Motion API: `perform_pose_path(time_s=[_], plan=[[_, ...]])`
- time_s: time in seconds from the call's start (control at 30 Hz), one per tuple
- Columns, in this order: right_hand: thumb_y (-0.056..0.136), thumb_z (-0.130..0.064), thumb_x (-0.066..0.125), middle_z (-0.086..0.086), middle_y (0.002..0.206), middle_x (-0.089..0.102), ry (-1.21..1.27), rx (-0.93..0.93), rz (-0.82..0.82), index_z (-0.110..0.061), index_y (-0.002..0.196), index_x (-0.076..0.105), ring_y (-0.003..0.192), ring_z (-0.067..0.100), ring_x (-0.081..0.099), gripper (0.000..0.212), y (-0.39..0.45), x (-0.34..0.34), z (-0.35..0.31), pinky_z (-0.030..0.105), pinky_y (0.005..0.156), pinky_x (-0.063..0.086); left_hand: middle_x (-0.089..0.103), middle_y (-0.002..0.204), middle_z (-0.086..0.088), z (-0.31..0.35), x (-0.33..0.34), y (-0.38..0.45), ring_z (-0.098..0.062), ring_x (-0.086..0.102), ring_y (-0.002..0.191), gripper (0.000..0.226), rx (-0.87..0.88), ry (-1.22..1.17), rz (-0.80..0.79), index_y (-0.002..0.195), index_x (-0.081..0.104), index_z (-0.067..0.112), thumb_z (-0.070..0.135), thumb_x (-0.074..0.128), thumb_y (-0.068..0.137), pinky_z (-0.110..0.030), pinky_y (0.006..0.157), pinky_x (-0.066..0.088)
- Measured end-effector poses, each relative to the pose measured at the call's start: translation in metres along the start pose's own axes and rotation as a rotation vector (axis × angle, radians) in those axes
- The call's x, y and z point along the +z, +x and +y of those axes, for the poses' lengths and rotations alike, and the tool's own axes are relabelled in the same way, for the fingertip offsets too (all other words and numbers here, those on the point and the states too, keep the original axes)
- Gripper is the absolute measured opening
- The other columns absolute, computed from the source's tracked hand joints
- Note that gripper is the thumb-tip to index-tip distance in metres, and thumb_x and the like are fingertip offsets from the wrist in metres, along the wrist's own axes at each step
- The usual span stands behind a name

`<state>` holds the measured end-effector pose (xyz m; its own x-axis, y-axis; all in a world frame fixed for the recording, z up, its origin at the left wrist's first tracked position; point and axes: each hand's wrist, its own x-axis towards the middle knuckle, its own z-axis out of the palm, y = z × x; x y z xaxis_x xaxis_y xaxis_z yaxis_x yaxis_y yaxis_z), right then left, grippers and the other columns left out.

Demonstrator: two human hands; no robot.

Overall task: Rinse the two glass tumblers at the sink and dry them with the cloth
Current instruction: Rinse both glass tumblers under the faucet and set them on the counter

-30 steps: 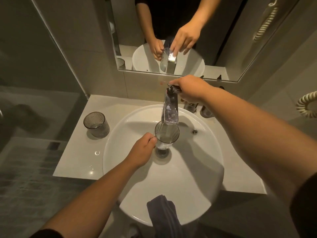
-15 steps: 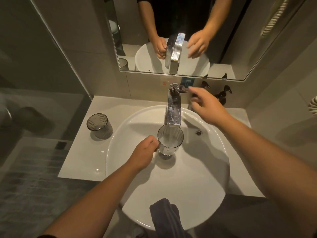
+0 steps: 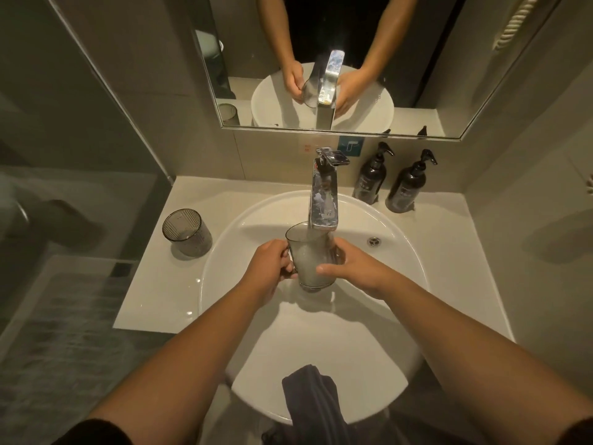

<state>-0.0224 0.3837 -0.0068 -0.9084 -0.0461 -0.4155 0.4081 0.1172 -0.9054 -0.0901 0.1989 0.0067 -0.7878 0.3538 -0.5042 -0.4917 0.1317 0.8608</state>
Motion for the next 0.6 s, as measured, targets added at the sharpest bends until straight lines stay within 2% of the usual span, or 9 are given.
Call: perform_pose_path(time_s=[0.07,0.17,0.3,0.4,0.47,0.53,0.6], plan=[[0.075,-0.025,0.080,-0.001,0.125,0.060,0.036,0.025,0.022,-0.019,0.128,0.049,0.119,0.018,0.057,0.062,0.002,0.001,0.001,0.035,0.101,0.046,0.031,0.050,0.003,0.004,-0.001,0.002,-0.016,0.038,0.051,0.032,-0.075,-0.048,-0.014,0.065,0.039,0.018,0.014,0.040,0.096,-0.028,0.053,0.048],[0.066,-0.039,0.082,0.004,0.126,0.062,0.099,0.069,0.023,-0.015,0.130,0.049,0.115,0.021,0.061,0.076,0.003,0.003,0.006,0.042,0.099,0.049,0.032,0.051,0.003,0.006,-0.003,0.005,-0.015,0.039,0.049,0.033,-0.139,-0.076,-0.054,0.064,0.041,0.019,0.019,0.044,0.098,-0.029,0.055,0.049],[0.068,-0.044,0.082,0.006,0.127,0.063,0.138,0.086,-0.014,-0.017,0.132,0.048,0.115,0.024,0.062,0.078,0.004,0.003,0.009,0.049,0.099,0.049,0.036,0.051,0.003,0.003,0.001,0.007,-0.014,0.040,0.050,0.033,-0.137,-0.064,-0.051,0.065,0.043,0.019,0.020,0.044,0.098,-0.028,0.054,0.050],[0.074,-0.040,0.078,0.008,0.125,0.065,0.141,0.087,-0.025,-0.015,0.132,0.051,0.113,0.026,0.064,0.069,0.004,0.005,0.008,0.048,0.097,0.051,0.041,0.056,0.003,0.000,0.003,0.008,-0.013,0.043,0.052,0.030,-0.103,-0.019,-0.015,0.070,0.045,0.018,0.022,0.044,0.099,-0.026,0.054,0.050],[0.076,-0.042,0.076,0.009,0.123,0.066,0.125,0.095,-0.020,-0.016,0.131,0.052,0.110,0.026,0.065,0.065,0.004,0.006,0.007,0.045,0.094,0.053,0.046,0.068,-0.001,-0.004,0.004,0.011,-0.013,0.047,0.056,0.023,-0.092,0.035,0.051,0.081,0.049,0.014,0.026,0.045,0.100,-0.027,0.054,0.052],[0.071,-0.052,0.077,0.007,0.119,0.067,0.101,0.106,0.038,-0.016,0.129,0.052,0.104,0.022,0.068,0.072,0.004,0.009,0.007,0.039,0.087,0.054,0.054,0.090,-0.007,-0.006,0.005,0.012,-0.015,0.055,0.068,0.025,-0.074,0.092,0.115,0.099,0.053,0.009,0.033,0.047,0.099,-0.029,0.059,0.056],[0.064,-0.060,0.077,0.004,0.116,0.066,0.064,0.127,0.132,-0.015,0.126,0.049,0.098,0.018,0.068,0.081,0.006,0.012,0.009,0.034,0.080,0.054,0.050,0.124,-0.009,-0.008,0.007,0.010,-0.022,0.061,0.089,0.031,-0.041,0.245,0.190,0.117,0.053,0.012,0.036,0.048,0.098,-0.039,0.076,0.060]])
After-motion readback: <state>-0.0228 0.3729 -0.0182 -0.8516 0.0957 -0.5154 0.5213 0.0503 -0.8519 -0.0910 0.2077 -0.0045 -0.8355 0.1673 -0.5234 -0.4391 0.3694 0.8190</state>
